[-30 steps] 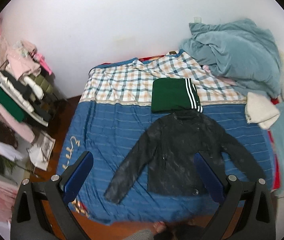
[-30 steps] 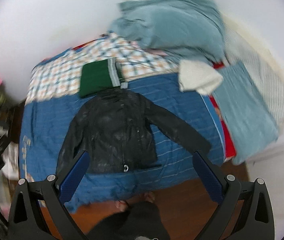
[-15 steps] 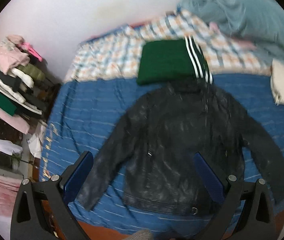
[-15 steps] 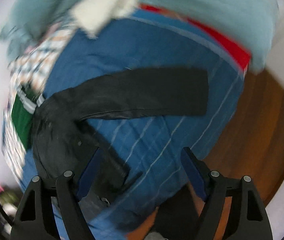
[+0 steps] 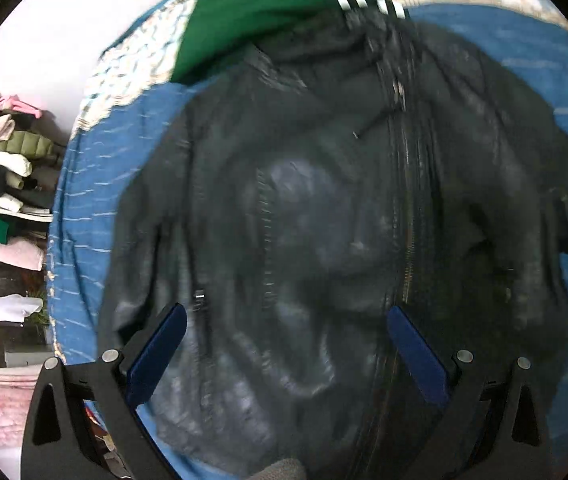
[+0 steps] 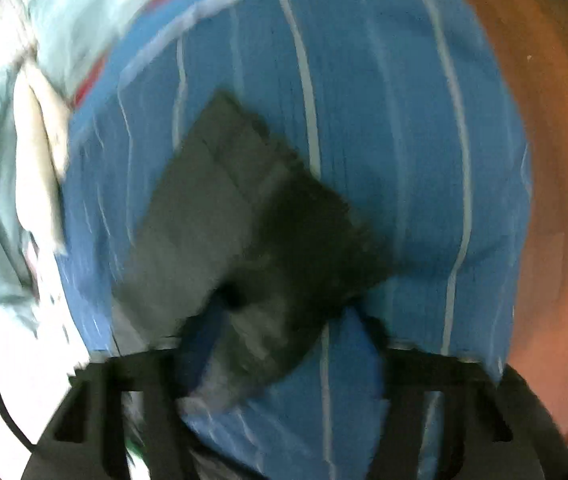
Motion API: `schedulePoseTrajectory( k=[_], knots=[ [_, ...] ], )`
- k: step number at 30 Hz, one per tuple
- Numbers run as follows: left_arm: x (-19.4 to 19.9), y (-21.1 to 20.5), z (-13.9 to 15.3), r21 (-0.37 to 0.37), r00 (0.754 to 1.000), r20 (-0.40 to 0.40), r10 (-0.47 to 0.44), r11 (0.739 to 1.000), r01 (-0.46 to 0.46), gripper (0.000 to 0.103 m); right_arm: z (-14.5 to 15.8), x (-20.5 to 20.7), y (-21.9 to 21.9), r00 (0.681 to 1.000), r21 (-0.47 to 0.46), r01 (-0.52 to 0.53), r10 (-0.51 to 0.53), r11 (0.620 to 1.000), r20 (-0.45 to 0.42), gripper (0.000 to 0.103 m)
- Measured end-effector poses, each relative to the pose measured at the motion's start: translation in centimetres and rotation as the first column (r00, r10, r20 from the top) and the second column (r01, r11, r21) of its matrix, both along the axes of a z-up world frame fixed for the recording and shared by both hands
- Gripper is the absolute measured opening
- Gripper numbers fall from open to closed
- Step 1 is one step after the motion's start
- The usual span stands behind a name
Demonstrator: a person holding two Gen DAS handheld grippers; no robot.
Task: Fold large clothes
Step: 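Grasp the jacket sleeve cuff with the right gripper while the left tool approaches the jacket body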
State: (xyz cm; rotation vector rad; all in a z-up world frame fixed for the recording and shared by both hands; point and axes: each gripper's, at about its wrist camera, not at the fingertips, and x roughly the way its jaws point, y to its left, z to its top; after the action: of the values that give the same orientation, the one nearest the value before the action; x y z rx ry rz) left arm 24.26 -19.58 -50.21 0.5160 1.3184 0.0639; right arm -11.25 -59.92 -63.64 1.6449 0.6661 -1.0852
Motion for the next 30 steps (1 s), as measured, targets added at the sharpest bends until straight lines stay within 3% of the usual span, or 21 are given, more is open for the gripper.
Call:
schedulePoseTrajectory(
  k=[1, 2, 5, 7, 10, 12, 17, 21, 22, 24, 25, 27, 30],
  knots=[
    [0.1, -0.1, -1.0, 0.001, 1.0, -0.012, -0.002, 1.0, 0.002, 0.103, 1.2, 0.5, -0.5, 1.0, -0.053, -0.017, 0.017, 0.998, 0.0, 0.021],
    [0.1, -0.1, -1.7, 0.001, 1.0, -0.021, -0.004, 1.0, 0.004, 0.103, 2.6, 1.0, -1.0, 0.999, -0.114, -0.047, 0.046, 0.992, -0.01, 0.019],
    [-0.1, -0.1, -3.8, -0.014, 0.999, -0.039, -0.021, 1.0, 0.02, 0.103, 4.2, 2.8, -2.1, 0.987, -0.21, -0.158, 0.159, 0.965, -0.015, 0.019],
    [-0.2, -0.1, -4.7, -0.037, 0.999, -0.035, -0.032, 0.999, 0.031, 0.103, 3.0, 3.1, -2.4, 0.98, -0.171, -0.198, 0.198, 0.965, -0.022, 0.026],
    [-0.4, 0.4, -5.2, -0.096, 0.999, -0.023, -0.038, 0.995, 0.036, 0.103, -0.2, 2.2, -2.1, 0.984, -0.09, -0.152, 0.159, 0.984, 0.078, 0.053],
    [-0.4, 0.8, -5.4, -0.146, 0.999, -0.023, -0.022, 0.989, 0.019, 0.103, -1.7, 1.3, -1.7, 0.98, -0.087, -0.099, 0.112, 0.991, 0.162, 0.053],
    [-0.2, 1.7, -5.5, -0.232, 0.999, -0.052, -0.002, 0.973, -0.01, 0.103, -2.4, 1.6, -2.1, 0.965, -0.128, 0.002, 0.031, 0.992, 0.26, 0.06],
    [0.1, 1.7, -5.6, -0.257, 0.997, -0.078, 0.0, 0.966, -0.02, 0.103, -2.6, 3.0, -3.2, 0.962, -0.167, 0.053, -0.006, 0.984, 0.272, 0.063],
    [0.2, 1.6, -5.6, -0.26, 0.997, -0.081, 0.001, 0.965, -0.022, 0.103, -2.6, 3.5, -3.4, 0.964, -0.175, 0.059, -0.011, 0.983, 0.265, 0.062],
    [0.7, 1.7, -5.7, -0.262, 0.996, -0.085, 0.002, 0.965, -0.024, 0.103, -2.1, 4.0, -3.6, 0.974, -0.185, 0.045, -0.002, 0.982, 0.225, 0.042],
    [0.7, 1.5, -5.6, -0.258, 0.996, -0.088, -0.001, 0.966, -0.022, 0.103, -1.6, 3.8, -3.8, 0.969, -0.187, 0.041, 0.007, 0.982, 0.246, 0.015],
    [1.8, 1.8, -5.4, -0.257, 0.995, -0.101, 0.006, 0.966, -0.032, 0.103, 0.2, 4.4, -4.2, 0.972, -0.212, 0.025, 0.026, 0.977, 0.234, 0.012],
    [2.5, 2.5, -4.8, -0.254, 0.992, -0.121, 0.018, 0.966, -0.049, 0.103, 5.3, 6.3, -4.8, 0.972, -0.299, -0.032, 0.099, 0.954, 0.214, 0.012]
  ],
)
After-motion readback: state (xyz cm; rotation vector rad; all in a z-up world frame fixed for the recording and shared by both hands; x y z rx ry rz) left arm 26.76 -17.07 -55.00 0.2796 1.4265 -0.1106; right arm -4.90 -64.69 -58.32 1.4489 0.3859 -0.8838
